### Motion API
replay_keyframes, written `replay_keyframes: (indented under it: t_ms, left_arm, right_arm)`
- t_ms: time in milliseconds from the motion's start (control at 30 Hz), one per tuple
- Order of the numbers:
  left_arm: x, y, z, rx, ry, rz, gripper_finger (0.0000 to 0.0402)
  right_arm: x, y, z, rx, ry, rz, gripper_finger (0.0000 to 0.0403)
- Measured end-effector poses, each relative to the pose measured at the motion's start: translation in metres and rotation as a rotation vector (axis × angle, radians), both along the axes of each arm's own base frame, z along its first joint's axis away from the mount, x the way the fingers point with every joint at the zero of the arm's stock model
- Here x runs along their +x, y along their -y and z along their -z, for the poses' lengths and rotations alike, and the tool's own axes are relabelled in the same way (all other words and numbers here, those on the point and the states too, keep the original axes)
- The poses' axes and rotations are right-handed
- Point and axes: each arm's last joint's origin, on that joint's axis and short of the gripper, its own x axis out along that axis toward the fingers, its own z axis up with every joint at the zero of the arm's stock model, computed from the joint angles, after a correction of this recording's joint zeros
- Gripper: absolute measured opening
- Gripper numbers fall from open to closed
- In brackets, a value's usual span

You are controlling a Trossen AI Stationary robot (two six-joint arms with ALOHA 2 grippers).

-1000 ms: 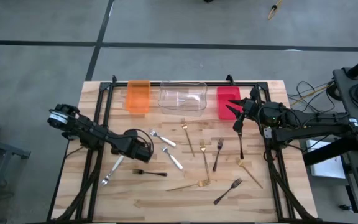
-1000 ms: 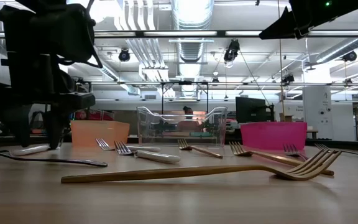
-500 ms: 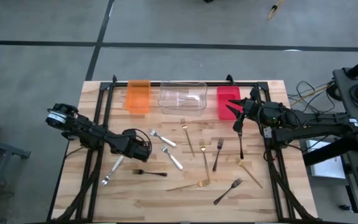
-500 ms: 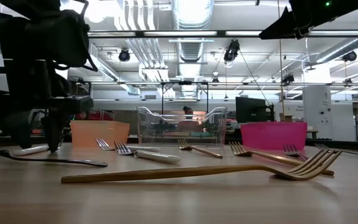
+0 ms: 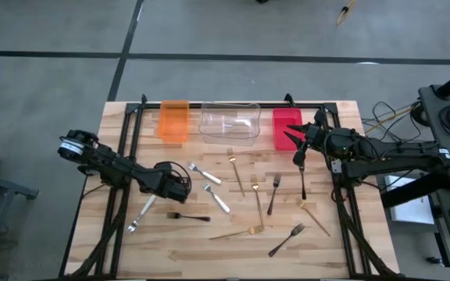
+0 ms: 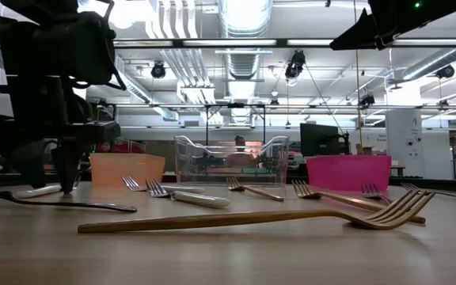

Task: Sort silverware by color (type)
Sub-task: Put the white fork into the transparent bin

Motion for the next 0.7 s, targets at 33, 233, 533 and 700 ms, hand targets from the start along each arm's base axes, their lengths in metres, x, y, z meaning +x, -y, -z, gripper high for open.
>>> replay_keyframes:
  t_ms: [33, 233, 533, 700]
  left_arm:
    - [0.0001, 0.0, 0.0, -0.001, 0.001, -0.001, 0.0138]
    - [0.0001, -0.0001, 0.0003, -0.002, 0.003, -0.008, 0.0084]
    - [0.0003, 0.0, -0.0013, 0.009, -0.004, -0.012, 0.0024]
    - [0.0018, 0.0004, -0.0052, 0.014, -0.024, 0.017, 0.0023]
  right_arm:
    - [0.0, 0.0, 0.0, -0.001, 0.0, 0.0, 0.01]
    - [0.0, 0.0, 0.0, -0.002, -0.001, 0.0, 0.01]
    - [0.0, 0.0, 0.0, -0.002, -0.001, 0.0, 0.01]
    - [0.0, 0.0, 0.0, -0.002, -0.001, 0.0, 0.01]
